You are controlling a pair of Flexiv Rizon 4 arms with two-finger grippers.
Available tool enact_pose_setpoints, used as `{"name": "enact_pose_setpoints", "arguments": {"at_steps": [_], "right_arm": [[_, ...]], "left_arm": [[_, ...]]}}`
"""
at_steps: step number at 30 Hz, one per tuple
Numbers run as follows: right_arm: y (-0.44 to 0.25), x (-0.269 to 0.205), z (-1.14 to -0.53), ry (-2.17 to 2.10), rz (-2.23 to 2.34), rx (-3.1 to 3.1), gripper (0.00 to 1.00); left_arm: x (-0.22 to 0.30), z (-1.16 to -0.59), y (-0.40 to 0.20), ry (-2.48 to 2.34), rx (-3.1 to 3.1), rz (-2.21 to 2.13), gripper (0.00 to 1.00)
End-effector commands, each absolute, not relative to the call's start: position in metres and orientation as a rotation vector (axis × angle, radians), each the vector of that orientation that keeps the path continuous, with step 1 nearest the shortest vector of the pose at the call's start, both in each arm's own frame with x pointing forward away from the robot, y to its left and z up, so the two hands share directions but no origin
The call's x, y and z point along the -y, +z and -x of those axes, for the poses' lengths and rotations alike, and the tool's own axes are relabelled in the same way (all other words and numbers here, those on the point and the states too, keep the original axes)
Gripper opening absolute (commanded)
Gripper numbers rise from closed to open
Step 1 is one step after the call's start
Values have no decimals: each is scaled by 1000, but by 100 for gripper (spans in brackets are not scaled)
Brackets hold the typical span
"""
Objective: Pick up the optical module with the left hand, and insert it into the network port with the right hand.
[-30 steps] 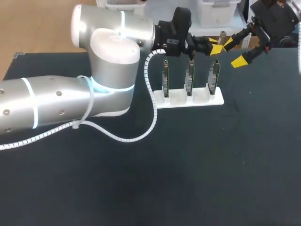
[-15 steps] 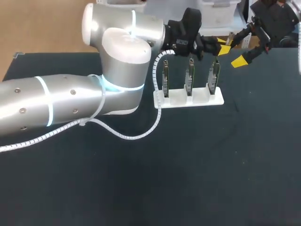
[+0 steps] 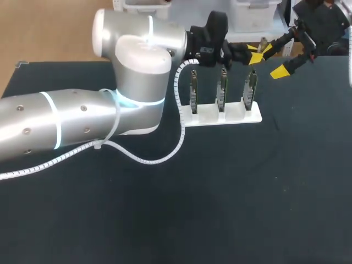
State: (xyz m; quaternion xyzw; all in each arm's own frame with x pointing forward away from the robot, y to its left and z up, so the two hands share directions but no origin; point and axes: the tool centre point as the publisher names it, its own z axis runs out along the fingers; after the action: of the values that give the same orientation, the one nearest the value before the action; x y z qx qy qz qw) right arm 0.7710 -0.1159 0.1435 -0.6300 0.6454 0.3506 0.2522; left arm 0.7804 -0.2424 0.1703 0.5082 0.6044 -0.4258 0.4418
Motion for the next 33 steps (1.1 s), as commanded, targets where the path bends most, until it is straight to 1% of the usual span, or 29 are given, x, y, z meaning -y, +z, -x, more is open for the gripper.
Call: {"name": "enact_pose_setpoints", "arguments": {"at_steps": [1,17,33], "right_arm": [[143,116,-769,948,1711,-1754,100],[143,116,-769,948,1711,-1754,100],[143,116,-769,948,1711,-1754,100]], "left_arm": [[241,-772,168,-1059,-1495,-1250,0],[247,-776,163,-1078,-1491,-1257,0],[238,-778,164,-1063,-1503,-1256,0]]}}
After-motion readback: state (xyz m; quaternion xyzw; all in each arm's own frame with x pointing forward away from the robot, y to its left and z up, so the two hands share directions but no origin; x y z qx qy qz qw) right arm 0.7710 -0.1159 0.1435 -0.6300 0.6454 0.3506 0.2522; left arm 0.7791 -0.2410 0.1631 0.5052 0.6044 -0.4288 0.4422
